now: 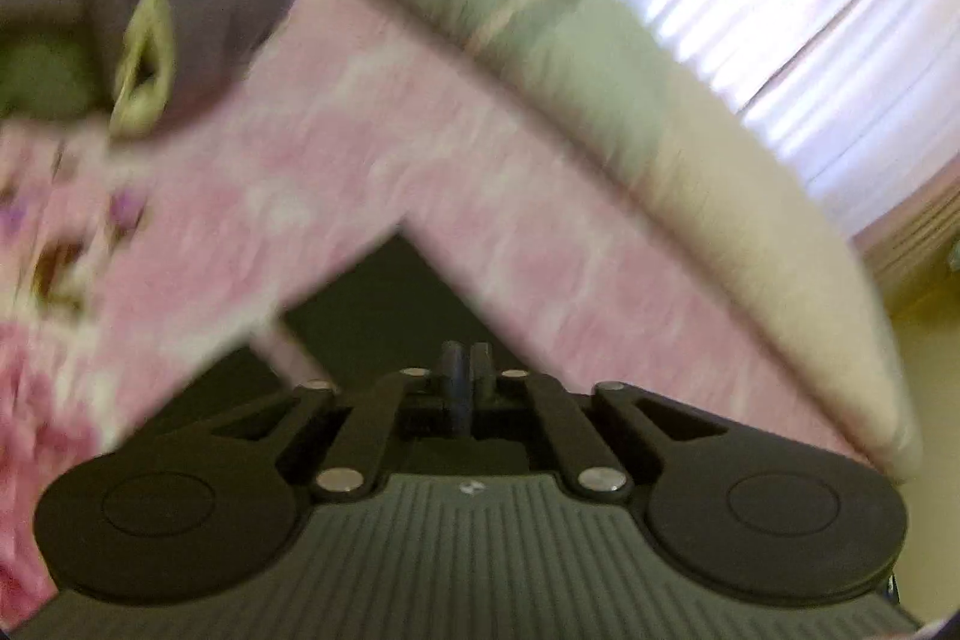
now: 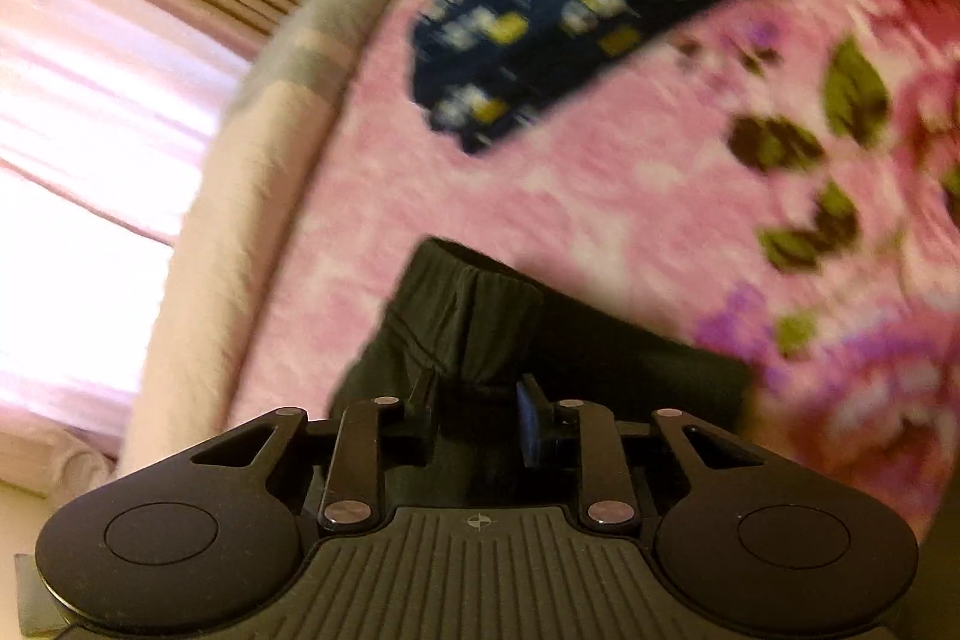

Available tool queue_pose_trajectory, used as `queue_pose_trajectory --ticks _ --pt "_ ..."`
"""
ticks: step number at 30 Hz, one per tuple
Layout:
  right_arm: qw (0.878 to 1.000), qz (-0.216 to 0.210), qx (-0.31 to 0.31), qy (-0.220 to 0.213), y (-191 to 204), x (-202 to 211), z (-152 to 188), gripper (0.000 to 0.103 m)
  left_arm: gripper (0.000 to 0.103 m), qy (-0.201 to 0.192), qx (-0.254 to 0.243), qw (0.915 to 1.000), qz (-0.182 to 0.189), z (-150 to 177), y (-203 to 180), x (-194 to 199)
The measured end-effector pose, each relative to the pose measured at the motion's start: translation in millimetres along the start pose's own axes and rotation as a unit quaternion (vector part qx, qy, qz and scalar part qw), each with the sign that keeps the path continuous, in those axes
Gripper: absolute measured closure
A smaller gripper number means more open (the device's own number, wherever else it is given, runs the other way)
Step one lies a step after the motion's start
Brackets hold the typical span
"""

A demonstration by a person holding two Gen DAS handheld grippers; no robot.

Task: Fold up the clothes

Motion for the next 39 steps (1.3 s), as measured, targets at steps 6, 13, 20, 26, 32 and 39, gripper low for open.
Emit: queue_pose_trajectory --ticks 6,13,20,26,32,39 --pt "0.998 0.008 -0.057 -0.020 -11 -11 6 0.075 0.065 0.036 0.086 0.9955 -0.014 30 22 -62" --pt "0.999 0.014 -0.051 -0.010 -13 -14 2 0.074 0.075 0.020 0.077 0.9967 -0.017 15 22 -96" --pt "0.999 0.018 -0.027 -0.016 -6 -13 2 0.074 0.102 0.005 0.029 0.9990 0.033 -3 5 -74" --pt "0.997 -0.040 -0.050 -0.031 7 19 -12 0.077 0.102 -0.043 -0.030 0.9937 0.099 -30 -14 15" --pt "0.999 0.033 -0.020 0.004 -25 27 9 0.077 0.101 0.002 -0.068 0.9975 -0.017 7 40 18" --pt "0.998 0.057 0.009 0.003 -30 22 14 0.077 0.101 0.016 -0.072 0.9956 -0.058 30 58 20"
Point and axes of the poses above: each gripper's, at about its wrist camera, not at the fingertips, and x roughly against the way its jaws point, y to its left, z to its underside, the point moved 2 cm from there along -x, roughly the way its jaws point, and after that the axes turned 5 degrees about x, right-handed, at the moved point
